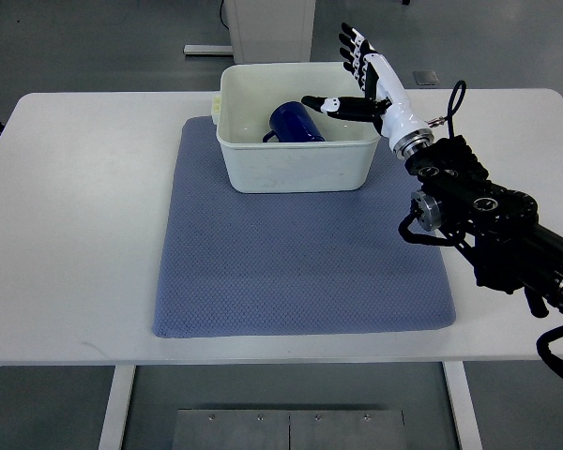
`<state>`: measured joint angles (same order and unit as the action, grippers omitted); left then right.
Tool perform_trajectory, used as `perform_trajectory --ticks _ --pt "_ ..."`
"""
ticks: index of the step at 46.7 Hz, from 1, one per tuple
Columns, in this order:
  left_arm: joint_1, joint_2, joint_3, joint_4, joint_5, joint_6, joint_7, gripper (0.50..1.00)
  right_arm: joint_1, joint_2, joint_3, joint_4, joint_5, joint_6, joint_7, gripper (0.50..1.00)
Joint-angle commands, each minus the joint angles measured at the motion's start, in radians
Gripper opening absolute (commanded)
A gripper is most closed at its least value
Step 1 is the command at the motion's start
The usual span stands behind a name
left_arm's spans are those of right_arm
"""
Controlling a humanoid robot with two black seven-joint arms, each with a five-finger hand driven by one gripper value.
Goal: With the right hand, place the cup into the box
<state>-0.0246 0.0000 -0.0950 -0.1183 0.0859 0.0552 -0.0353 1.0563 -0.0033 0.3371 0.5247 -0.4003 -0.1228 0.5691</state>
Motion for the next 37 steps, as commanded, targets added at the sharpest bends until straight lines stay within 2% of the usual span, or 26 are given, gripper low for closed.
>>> perform_trajectory --ticks 1,16,27,37 --pt "0.0 0.0 0.0 0.0 0.0 0.0 0.0 1.0 0.005 -0.02 0.011 0.004 0.0 0.002 -0.002 0.989" --pt "0.002 0.0 0.0 0.0 0.0 0.0 0.0 1.0 -0.004 -0.173 0.054 0.081 0.006 0.012 -0.003 0.991" --pt "0.0 0.0 0.0 0.0 0.0 0.0 0.0 1.0 -0.076 -0.339 0.063 0.227 0.041 0.012 -0.002 0.993" --pt "0.0 0.0 0.0 0.0 0.0 0.0 0.0 1.0 -0.191 -0.438 0.068 0.356 0.049 0.012 -0.003 0.998"
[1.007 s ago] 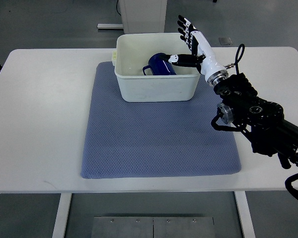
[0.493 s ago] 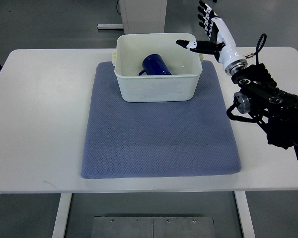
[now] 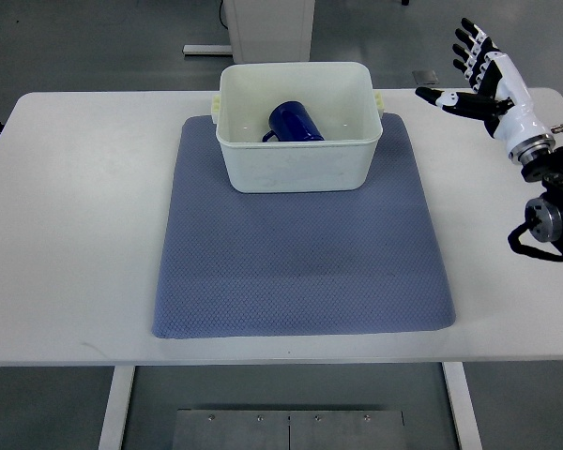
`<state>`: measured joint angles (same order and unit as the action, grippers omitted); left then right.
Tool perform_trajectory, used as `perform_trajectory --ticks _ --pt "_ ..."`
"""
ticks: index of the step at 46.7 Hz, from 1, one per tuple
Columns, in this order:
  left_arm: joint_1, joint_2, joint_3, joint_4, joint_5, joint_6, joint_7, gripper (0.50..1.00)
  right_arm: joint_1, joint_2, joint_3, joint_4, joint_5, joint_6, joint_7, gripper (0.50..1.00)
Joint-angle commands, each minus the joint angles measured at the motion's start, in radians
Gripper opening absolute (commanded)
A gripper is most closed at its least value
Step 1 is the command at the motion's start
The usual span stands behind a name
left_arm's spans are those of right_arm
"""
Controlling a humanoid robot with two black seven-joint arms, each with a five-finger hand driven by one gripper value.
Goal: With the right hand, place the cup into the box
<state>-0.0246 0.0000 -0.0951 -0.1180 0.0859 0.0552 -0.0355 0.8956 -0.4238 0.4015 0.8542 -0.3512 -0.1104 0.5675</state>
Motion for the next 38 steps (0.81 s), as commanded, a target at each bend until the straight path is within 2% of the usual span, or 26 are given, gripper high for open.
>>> perform_trajectory --ticks 1,14,38 --pt "0.0 0.0 0.0 0.0 0.0 0.0 0.0 1.0 -0.043 -0.019 0.01 0.034 0.0 0.0 -0.001 0.998" --pt "0.0 0.0 0.0 0.0 0.0 0.0 0.0 1.0 -0.196 -0.012 0.134 0.071 0.0 0.0 -0.008 1.0" --pt "0.0 0.0 0.0 0.0 0.0 0.0 0.0 1.0 -0.288 0.08 0.151 0.08 0.0 0.0 -0.009 1.0"
